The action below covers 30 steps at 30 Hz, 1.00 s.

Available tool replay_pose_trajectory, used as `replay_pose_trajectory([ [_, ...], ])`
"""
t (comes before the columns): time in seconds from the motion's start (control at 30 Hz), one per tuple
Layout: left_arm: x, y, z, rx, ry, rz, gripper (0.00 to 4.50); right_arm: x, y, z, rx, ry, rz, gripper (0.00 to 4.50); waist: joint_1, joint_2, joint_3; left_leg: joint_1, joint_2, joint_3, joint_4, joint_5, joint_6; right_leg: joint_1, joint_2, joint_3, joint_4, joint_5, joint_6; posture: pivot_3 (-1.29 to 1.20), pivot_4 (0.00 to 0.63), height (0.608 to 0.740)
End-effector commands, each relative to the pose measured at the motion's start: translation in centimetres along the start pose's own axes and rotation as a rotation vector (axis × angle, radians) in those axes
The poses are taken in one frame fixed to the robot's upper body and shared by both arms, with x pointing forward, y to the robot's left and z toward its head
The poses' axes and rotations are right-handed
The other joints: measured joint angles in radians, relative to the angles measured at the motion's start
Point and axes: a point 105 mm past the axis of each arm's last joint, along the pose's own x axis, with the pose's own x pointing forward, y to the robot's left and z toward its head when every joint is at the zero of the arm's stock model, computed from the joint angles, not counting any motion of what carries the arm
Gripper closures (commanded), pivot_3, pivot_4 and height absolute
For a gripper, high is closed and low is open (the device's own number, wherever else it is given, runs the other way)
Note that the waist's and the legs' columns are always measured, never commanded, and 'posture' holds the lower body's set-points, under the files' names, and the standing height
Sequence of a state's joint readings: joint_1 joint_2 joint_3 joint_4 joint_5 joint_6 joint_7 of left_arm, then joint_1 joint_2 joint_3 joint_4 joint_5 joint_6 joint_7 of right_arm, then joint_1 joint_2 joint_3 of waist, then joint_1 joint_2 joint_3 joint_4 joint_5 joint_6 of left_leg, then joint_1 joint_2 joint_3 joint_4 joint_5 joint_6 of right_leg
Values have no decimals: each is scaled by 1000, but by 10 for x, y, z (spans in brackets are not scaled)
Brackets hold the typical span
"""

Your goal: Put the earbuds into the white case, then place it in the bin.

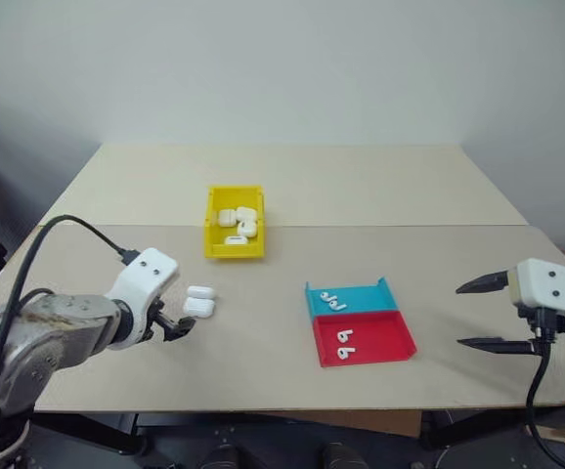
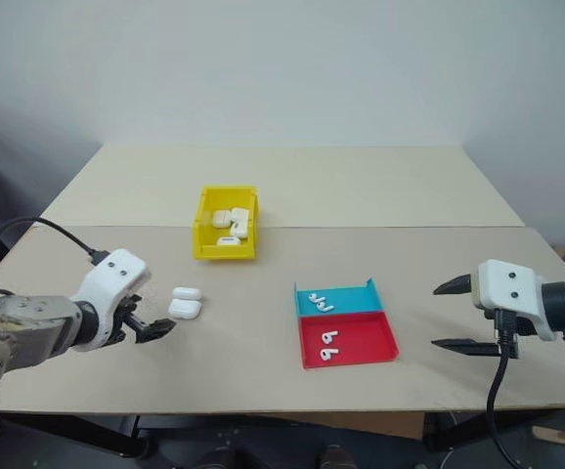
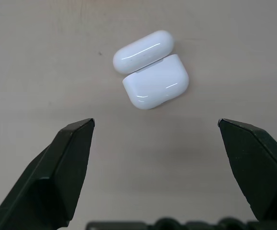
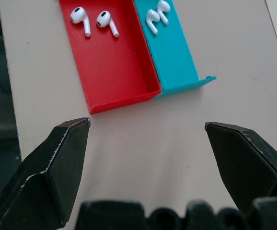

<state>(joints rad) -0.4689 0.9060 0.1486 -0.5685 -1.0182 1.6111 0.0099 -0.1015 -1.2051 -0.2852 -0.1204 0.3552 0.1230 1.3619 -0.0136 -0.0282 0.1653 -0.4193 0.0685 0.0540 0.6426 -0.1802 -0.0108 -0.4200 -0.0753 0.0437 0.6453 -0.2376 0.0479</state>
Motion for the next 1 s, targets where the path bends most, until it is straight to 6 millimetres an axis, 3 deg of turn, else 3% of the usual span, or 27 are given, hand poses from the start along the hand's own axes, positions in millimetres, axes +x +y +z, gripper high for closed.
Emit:
replay_pose_trajectory([
  [0.03, 8, 4, 15, -73, -18, 61, 0, 0, -2, 8, -21, -9, -22, 73, 4, 0, 0, 1, 0, 0, 0, 0, 0, 1, 0, 0, 0, 0, 0, 0, 150, 740],
  [0.17, 22, -2, 24, -156, 3, 83, 0, 3, -1, 9, -7, -12, -23, 73, 4, -1, 0, 1, -1, 0, 0, 0, 0, 2, -1, 0, 0, 3, -4, 0, 150, 740],
  [0.43, 29, -8, 32, -326, 85, 194, 0, 5, 2, 8, 10, -5, -9, 73, 9, -1, 1, 1, -2, 0, 0, 1, -2, 1, -1, 1, 1, 4, -6, 0, 150, 740],
  [1.0, 52, -14, 23, -342, 210, 169, 0, 2, 4, 3, 29, 24, -2, 73, 26, -1, 1, 4, -3, -1, 0, 1, -3, 6, -1, 0, -2, 4, -6, 0, 150, 740],
])
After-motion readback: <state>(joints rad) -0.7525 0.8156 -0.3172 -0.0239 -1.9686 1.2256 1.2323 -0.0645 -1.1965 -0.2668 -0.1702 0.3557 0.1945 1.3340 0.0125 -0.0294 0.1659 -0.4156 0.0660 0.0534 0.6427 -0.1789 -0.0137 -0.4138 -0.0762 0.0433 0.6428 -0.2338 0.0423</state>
